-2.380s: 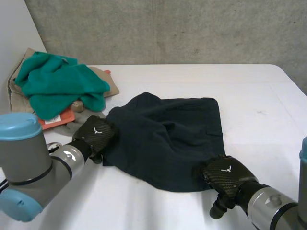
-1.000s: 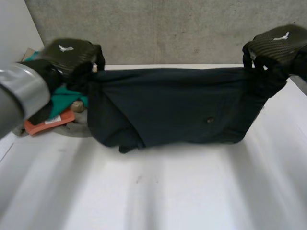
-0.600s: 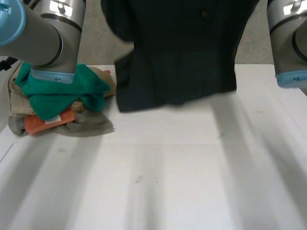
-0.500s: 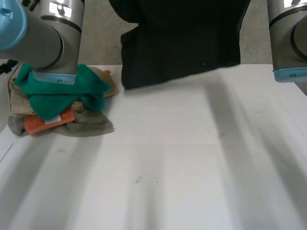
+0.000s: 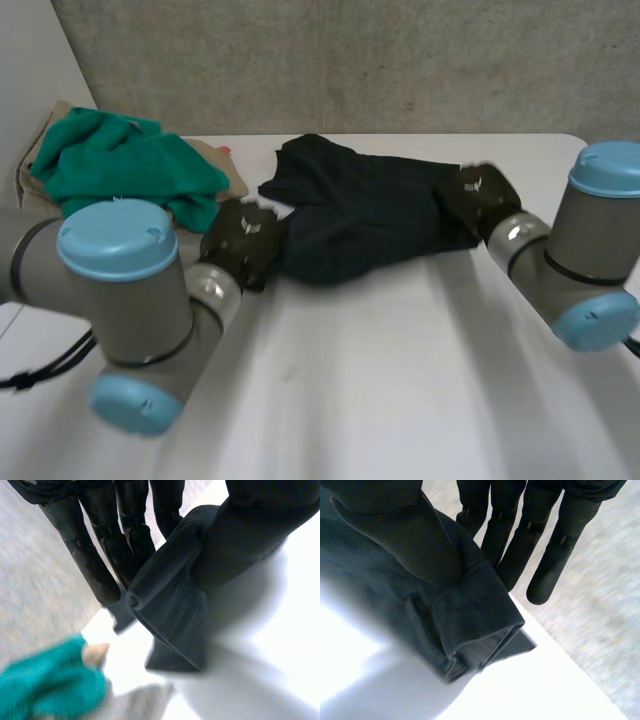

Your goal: Fold the laundry.

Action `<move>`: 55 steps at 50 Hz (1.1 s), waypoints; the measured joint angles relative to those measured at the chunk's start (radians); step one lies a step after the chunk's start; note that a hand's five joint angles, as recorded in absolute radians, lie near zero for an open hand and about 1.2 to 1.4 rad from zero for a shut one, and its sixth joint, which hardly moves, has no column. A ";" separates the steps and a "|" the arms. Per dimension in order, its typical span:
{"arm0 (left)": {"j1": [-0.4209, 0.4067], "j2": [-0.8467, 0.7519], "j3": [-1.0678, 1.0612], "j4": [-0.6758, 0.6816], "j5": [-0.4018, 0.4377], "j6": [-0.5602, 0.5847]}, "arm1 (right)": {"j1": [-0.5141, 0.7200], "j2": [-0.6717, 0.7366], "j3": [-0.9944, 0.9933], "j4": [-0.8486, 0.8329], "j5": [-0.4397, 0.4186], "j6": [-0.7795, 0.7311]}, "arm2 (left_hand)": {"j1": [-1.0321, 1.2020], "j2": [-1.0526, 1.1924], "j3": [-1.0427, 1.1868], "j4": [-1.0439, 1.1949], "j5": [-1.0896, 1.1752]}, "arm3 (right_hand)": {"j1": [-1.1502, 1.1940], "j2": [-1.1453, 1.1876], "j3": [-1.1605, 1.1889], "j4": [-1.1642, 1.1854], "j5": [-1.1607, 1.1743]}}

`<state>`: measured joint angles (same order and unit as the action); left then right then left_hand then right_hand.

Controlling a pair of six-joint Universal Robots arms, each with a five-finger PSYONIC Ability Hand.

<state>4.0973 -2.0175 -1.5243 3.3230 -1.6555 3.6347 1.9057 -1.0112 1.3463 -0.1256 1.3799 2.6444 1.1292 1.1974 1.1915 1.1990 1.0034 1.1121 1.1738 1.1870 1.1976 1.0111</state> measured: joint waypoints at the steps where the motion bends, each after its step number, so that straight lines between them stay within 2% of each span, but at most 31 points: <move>1: -0.010 0.027 -0.023 -0.047 -0.029 0.004 | -0.001 -0.028 0.029 0.038 -0.002 -0.018 | 0.000 0.000 0.000 0.000 0.000 | 0.000 0.002 0.000 0.000 0.000; 7: -0.054 0.228 -0.144 -0.273 -0.117 0.012 | -0.008 -0.257 0.197 0.262 -0.001 -0.123 | 0.000 0.000 0.000 0.000 0.000 | 0.000 0.008 0.000 0.000 0.000; 12: -0.103 0.385 -0.232 -0.431 -0.112 0.010 | -0.034 -0.439 0.300 0.422 0.001 -0.197 | 0.000 0.000 0.000 0.000 0.000 | 0.000 0.008 0.000 0.000 0.000; 15: -0.164 0.462 -0.284 -0.550 -0.079 0.004 | -0.072 -0.570 0.377 0.544 -0.004 -0.255 | 0.000 0.000 0.000 0.000 0.000 | 0.000 0.008 0.000 0.000 0.000; 20: -0.221 0.474 -0.296 -0.629 -0.046 0.004 | -0.107 -0.646 0.448 0.635 -0.018 -0.311 | 0.000 0.000 0.000 0.000 0.000 | 0.000 0.008 0.000 0.000 0.000; 24: -0.211 0.423 -0.230 -0.568 -0.034 0.010 | -0.115 -0.654 0.461 0.614 -0.054 -0.311 | 0.000 0.000 0.000 0.000 0.009 | 0.000 0.008 0.000 0.000 0.000; 29: -0.134 0.320 -0.118 -0.386 -0.030 0.025 | -0.114 -0.599 0.418 0.504 -0.074 -0.247 | 0.000 0.000 0.000 0.000 0.009 | 0.000 0.008 0.000 0.000 0.000; 30: -0.095 0.256 -0.056 -0.282 -0.028 0.045 | -0.110 -0.526 0.369 0.403 -0.073 -0.185 | 0.000 0.000 0.000 0.000 0.009 | 0.000 0.008 0.000 0.000 0.001; 33: -0.060 0.169 0.023 -0.169 -0.026 0.083 | -0.104 -0.455 0.321 0.319 -0.062 -0.139 | 0.000 0.000 0.000 0.000 0.009 | 0.000 0.008 0.000 0.000 0.002; 35: -0.031 0.036 0.139 -0.047 -0.023 0.155 | -0.090 -0.357 0.253 0.219 -0.034 -0.100 | 0.000 0.000 0.000 0.000 0.009 | 0.000 0.008 0.000 0.000 0.005; 41: 0.002 -0.247 0.398 0.065 -0.014 0.308 | -0.050 -0.141 0.092 0.081 0.050 -0.096 | 0.000 0.000 0.000 0.000 0.009 | 0.000 0.008 0.000 0.000 0.005; 49: 0.033 -0.493 0.647 0.105 0.043 0.355 | -0.028 0.121 -0.112 -0.052 0.097 -0.126 | 0.000 0.000 0.000 0.000 0.009 | -0.009 -0.014 -0.024 -0.026 -0.012; 51: 0.034 -0.524 0.676 0.124 0.057 0.351 | -0.026 0.171 -0.151 -0.098 0.100 -0.127 | -0.013 -0.043 -0.036 -0.039 -0.025 | -0.233 -0.269 -0.275 -0.280 -0.271; 54: 0.034 -0.558 0.703 0.173 0.070 0.347 | -0.024 0.236 -0.203 -0.180 0.108 -0.127 | -0.442 -0.439 -0.431 -0.444 -0.421 | -0.748 -0.783 -0.775 -0.781 -0.787; 55: 0.034 -0.561 0.704 0.183 0.070 0.346 | -0.024 0.242 -0.209 -0.191 0.110 -0.127 | -0.442 -0.439 -0.431 -0.444 -0.421 | -0.787 -0.839 -0.834 -0.842 -0.844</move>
<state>4.1308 -2.5787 -0.8200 3.5065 -1.5851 3.9809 1.8818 -0.7693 1.1375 -0.3163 1.4894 2.5175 0.6870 0.7583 0.7601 0.7554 0.5827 0.3254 0.3346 0.3534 0.3559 0.1669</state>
